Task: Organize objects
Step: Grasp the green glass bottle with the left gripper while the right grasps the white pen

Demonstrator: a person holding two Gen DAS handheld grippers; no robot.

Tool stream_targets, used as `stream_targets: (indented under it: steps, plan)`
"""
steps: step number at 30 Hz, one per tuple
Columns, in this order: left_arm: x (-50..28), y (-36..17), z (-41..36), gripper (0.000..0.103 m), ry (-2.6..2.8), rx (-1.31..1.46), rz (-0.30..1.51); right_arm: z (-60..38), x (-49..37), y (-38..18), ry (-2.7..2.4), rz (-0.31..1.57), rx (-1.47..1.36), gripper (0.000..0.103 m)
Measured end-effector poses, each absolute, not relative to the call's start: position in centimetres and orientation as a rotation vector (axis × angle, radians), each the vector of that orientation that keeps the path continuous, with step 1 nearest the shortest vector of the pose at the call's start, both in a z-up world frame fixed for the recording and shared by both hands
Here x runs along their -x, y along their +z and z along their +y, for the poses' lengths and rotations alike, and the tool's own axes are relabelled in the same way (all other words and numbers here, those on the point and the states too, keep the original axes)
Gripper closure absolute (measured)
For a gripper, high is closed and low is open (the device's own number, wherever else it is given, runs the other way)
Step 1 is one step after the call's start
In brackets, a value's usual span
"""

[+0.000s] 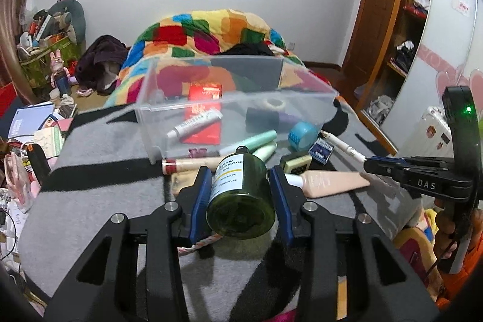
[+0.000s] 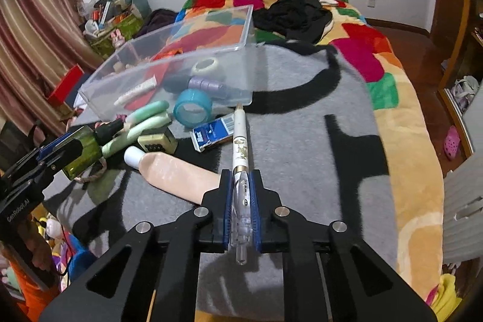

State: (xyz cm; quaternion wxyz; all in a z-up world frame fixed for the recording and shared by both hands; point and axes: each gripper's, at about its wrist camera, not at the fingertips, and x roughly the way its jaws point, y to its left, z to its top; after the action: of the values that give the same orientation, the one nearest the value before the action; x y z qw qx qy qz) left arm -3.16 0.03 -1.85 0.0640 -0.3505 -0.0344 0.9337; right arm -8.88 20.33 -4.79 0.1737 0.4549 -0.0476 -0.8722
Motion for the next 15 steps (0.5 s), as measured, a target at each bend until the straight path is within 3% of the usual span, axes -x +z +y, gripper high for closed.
stream_targets:
  steps: [15]
  plan:
    - [2.9,3.0,-1.6,0.063,2.917,0.867,-0.142,20.6,7.0,0.6,-2.519,-0.155,-1.086,0.093]
